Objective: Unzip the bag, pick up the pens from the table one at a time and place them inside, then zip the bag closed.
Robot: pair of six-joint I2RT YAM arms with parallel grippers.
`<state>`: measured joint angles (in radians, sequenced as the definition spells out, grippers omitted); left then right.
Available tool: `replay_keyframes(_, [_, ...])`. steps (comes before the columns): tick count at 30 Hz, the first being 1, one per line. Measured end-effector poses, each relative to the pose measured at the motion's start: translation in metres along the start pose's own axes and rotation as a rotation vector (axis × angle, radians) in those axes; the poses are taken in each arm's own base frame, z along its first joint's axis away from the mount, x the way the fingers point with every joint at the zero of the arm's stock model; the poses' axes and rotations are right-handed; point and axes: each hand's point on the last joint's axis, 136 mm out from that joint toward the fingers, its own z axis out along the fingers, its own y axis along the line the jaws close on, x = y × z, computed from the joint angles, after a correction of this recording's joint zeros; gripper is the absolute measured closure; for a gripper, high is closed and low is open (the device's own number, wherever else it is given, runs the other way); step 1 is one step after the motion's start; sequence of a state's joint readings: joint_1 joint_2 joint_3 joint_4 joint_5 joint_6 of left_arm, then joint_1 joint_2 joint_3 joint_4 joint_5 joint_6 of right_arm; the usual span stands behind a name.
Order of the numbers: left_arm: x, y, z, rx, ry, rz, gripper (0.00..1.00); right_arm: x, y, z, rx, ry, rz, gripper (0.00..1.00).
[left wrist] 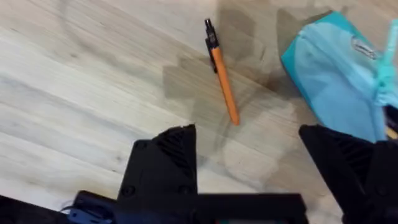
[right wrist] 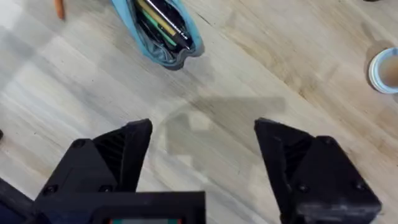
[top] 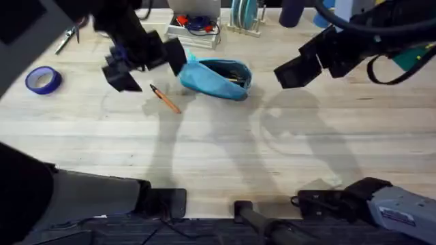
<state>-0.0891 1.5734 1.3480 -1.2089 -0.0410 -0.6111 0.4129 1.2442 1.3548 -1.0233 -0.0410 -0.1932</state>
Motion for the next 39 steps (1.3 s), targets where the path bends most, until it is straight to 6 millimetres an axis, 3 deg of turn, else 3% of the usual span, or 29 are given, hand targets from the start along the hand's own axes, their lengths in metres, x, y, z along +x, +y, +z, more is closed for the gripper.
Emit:
replay_keyframes(10, [0.031, 0.01, 0.052, -0.012, 0.087, -0.127, 0.007, 0.0, 0.0, 0.0, 0.0, 0.0, 0.0, 0.004])
replay_keyframes(17, [0.041, 0.016, 0.073, -0.02, 0.102, -0.179, 0.007, 0.0, 0.0, 0.0, 0.0, 0.0, 0.0, 0.004])
replay_keyframes(23, [0.049, 0.041, 0.095, -0.051, 0.127, -0.317, 0.007, 0.0, 0.0, 0.0, 0.0, 0.0, 0.0, 0.003])
replay_keyframes(27, [0.043, 0.043, 0.097, -0.017, 0.108, -0.361, 0.007, 0.0, 0.0, 0.0, 0.0, 0.0, 0.0, 0.003])
replay_keyframes(39, [0.022, 0.031, 0.096, 0.057, 0.029, -0.266, 0.006, 0.0, 0.0, 0.0, 0.0, 0.0, 0.0, 0.005])
